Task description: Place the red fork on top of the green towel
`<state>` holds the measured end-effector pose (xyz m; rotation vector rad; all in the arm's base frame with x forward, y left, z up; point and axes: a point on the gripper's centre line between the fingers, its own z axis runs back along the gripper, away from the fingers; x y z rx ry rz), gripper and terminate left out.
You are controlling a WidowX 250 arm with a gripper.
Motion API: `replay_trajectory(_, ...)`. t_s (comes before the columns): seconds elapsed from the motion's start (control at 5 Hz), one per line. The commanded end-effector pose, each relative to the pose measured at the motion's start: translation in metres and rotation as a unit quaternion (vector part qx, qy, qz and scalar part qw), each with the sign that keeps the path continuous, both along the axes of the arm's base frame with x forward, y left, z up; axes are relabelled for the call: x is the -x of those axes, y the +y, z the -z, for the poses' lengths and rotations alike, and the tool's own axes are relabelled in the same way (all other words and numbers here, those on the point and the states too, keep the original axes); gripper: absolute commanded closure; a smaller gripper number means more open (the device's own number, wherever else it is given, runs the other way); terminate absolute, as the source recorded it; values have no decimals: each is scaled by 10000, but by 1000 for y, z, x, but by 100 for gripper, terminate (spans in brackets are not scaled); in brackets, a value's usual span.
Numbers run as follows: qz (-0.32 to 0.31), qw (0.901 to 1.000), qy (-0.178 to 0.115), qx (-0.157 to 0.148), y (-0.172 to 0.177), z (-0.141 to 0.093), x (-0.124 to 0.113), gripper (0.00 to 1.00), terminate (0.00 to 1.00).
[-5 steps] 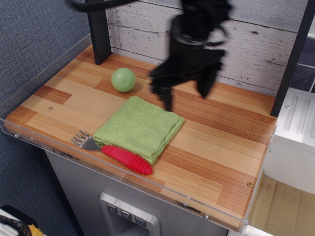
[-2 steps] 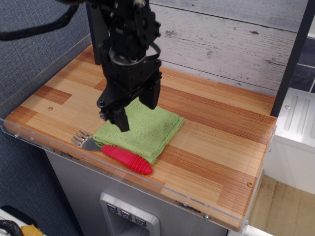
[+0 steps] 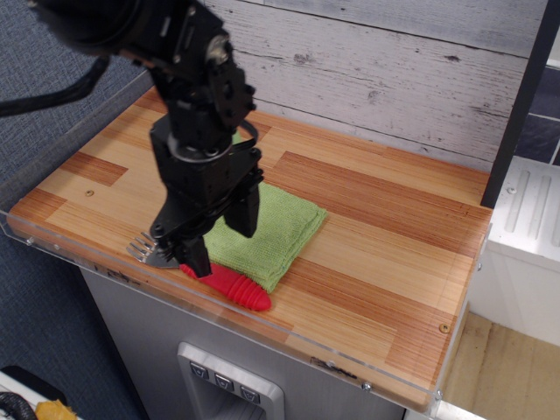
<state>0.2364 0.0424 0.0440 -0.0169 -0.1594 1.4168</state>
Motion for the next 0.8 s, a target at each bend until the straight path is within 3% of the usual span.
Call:
replay_trajectory(0.0, -277, 9996, -33, 30, -3, -3, 8, 0, 0)
replay_trajectory(0.6, -357, 9993, 91, 24, -2, 11, 9, 0, 0)
